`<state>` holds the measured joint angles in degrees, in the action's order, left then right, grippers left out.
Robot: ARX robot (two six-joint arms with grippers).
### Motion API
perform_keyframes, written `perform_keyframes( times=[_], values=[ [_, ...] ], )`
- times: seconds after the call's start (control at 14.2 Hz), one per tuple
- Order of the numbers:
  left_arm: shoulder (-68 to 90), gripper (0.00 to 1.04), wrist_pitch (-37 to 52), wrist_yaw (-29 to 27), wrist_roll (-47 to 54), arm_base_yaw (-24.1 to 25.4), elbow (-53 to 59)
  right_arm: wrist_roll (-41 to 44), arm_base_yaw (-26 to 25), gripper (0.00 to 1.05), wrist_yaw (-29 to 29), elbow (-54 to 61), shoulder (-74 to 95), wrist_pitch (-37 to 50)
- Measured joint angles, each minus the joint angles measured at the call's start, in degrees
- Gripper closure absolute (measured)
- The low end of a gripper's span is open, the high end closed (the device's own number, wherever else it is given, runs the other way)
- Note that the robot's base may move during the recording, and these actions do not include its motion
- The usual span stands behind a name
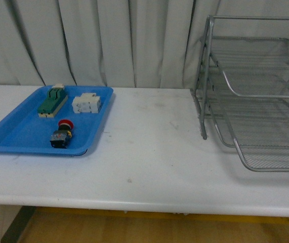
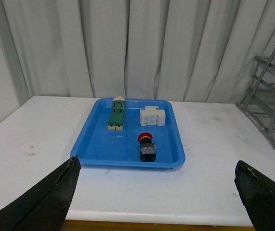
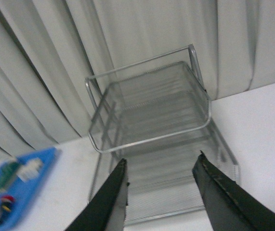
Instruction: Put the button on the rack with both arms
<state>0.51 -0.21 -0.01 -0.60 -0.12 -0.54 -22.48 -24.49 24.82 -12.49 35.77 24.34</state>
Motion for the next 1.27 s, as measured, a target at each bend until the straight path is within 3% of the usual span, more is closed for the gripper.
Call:
perform_keyframes(
  times=[0.07,0.14,0.28,0.63,0.7,0.77,1.27],
  values=[
    [0.0,0.07,0.0,0.0,0.0,0.0,0.0,10.8,1.2,0.66,-1.2,0.9,-7.1,-7.6],
    [0.0,0.07,0.0,0.0,0.0,0.0,0.0,16.0,2.7,0.79,-3.0,2.4,-12.9,-13.1],
    [0.0,0.07,0.0,0.0,0.0,0.0,0.0,20.6,5.8,1.04,-5.6,5.0,-22.5,-20.3],
    [0.0,0.07,0.0,0.0,0.0,0.0,0.0,22.1,15.4,1.03,-15.7,11.8,-35.0,-23.8],
    [0.0,0.07,0.0,0.0,0.0,0.0,0.0,22.1,21.2,1.03,-22.1,11.8,-35.5,-24.6],
    [0.0,0.07,0.0,0.0,0.0,0.0,0.0,22.2,25.0,1.03,-23.5,11.8,-35.6,-24.5],
    [0.0,0.07,0.0,0.0,0.0,0.0,0.0,22.4,24.5,1.02,-24.8,11.8,-35.6,-24.5]
  ],
)
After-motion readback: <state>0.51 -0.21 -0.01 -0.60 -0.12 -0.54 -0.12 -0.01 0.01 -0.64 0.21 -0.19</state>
